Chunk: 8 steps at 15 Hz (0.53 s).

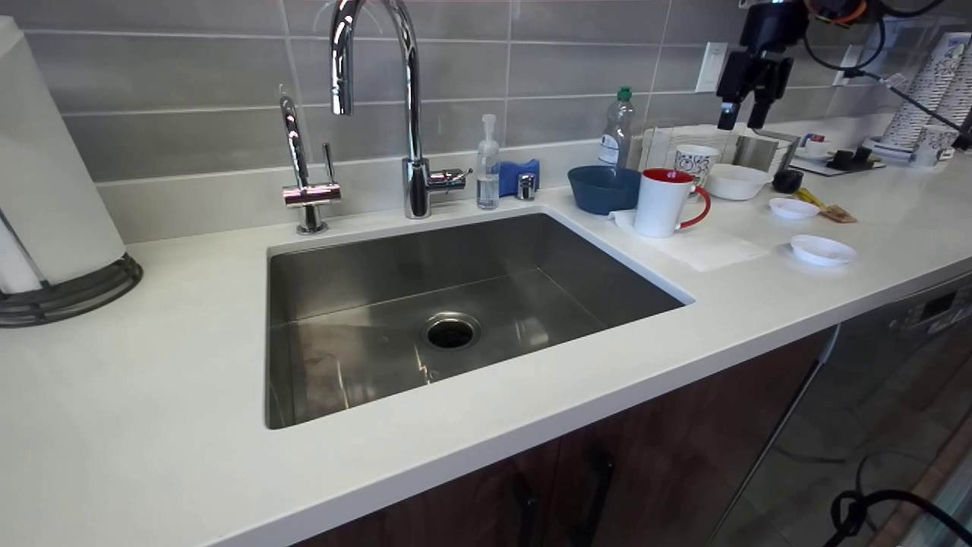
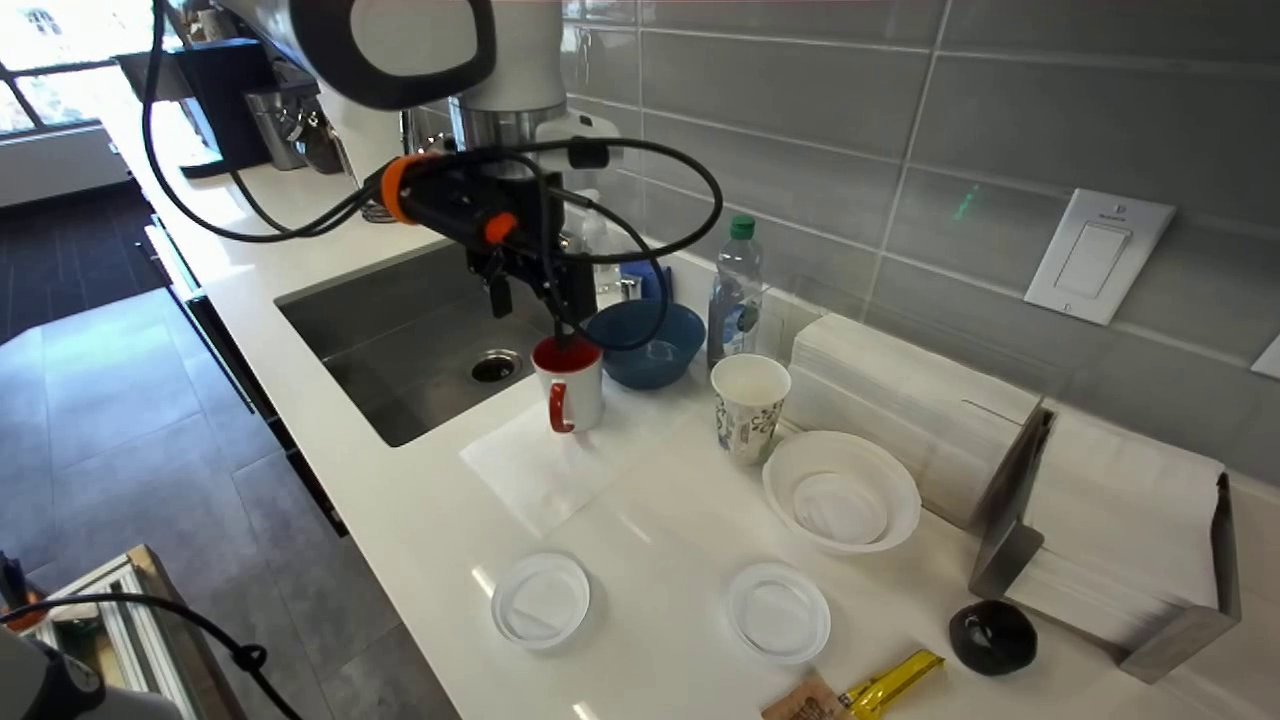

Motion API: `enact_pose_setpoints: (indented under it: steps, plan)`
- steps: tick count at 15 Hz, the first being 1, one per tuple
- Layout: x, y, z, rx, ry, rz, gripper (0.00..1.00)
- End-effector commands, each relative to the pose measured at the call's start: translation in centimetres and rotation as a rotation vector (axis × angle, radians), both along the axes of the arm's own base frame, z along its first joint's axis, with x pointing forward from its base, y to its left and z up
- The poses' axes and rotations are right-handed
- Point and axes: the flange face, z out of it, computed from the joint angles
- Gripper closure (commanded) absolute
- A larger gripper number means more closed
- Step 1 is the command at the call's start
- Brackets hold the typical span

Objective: Put the mug in the sink, then turn the faucet to the right

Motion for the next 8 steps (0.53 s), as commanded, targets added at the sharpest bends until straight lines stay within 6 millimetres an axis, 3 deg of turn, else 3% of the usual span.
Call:
enact_pose_setpoints:
  steps: [1,8]
  plan:
    - [1.6,-0.5,-1.1,0.030,-0.052,-0.047,0.00]
    - [4.0,-2.0,-5.1,0.050,-0.137,-0.104,0.00]
